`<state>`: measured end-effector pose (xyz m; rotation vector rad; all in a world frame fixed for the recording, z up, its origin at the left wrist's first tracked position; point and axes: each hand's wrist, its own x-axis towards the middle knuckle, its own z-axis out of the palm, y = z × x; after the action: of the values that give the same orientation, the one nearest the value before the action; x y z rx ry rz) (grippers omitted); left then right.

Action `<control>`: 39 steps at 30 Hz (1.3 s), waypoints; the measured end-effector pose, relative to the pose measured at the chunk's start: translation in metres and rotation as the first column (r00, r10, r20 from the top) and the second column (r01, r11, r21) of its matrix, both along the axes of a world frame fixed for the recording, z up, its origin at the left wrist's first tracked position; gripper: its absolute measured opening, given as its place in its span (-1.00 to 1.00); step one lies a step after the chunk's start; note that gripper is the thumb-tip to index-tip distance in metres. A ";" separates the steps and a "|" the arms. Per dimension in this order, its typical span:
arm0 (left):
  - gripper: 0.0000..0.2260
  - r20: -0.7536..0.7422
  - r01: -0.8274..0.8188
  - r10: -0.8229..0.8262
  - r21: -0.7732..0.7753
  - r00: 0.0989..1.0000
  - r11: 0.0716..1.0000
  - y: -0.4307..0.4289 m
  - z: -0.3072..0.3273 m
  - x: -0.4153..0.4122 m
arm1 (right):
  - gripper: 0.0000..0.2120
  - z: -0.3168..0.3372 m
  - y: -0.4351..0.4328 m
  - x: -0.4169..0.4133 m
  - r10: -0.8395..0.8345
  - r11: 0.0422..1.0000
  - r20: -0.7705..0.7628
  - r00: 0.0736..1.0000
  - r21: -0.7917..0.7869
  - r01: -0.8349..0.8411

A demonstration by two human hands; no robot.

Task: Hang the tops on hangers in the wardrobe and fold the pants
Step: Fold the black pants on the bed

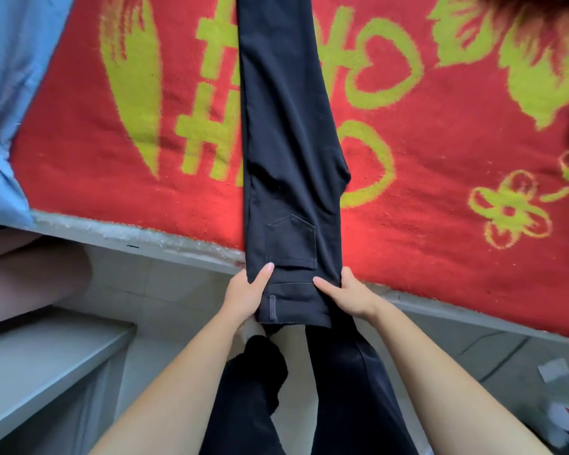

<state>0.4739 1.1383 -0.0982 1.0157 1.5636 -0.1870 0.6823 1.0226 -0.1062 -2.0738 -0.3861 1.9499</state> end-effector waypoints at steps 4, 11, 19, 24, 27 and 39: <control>-0.67 -0.012 -0.152 0.152 -0.010 0.988 0.988 -0.019 0.012 -0.015 | -0.68 0.015 -0.016 -0.034 -0.298 0.953 0.018 0.954 0.062 0.297; -0.78 -0.040 -0.279 0.276 -0.178 0.960 0.944 -0.064 0.057 -0.054 | -0.47 0.059 -0.068 -0.090 -0.535 0.837 0.010 0.845 -0.132 0.532; -0.87 0.105 -0.354 0.392 -0.264 0.914 0.897 -0.002 0.115 -0.021 | -0.77 0.116 -0.012 -0.047 -0.637 0.770 -0.074 0.767 -0.019 0.637; -0.79 0.345 -0.565 0.621 -0.258 0.704 0.784 0.092 0.139 0.036 | -0.74 0.141 0.099 0.020 -0.764 0.584 -0.272 0.585 0.093 0.806; -0.57 0.368 -0.553 0.520 -0.015 0.771 0.833 0.124 0.125 0.049 | -0.52 0.125 0.142 0.044 -0.700 0.648 -0.179 0.692 0.248 0.720; -0.61 -0.079 0.088 -0.064 0.366 0.995 0.926 0.103 0.026 0.066 | -0.62 0.029 0.124 0.041 -0.195 0.954 0.492 0.848 0.295 0.049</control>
<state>0.5396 1.2413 -0.0718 1.3776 1.6562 0.0253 0.7235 1.1471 -0.0774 -2.3377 -0.5735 1.1583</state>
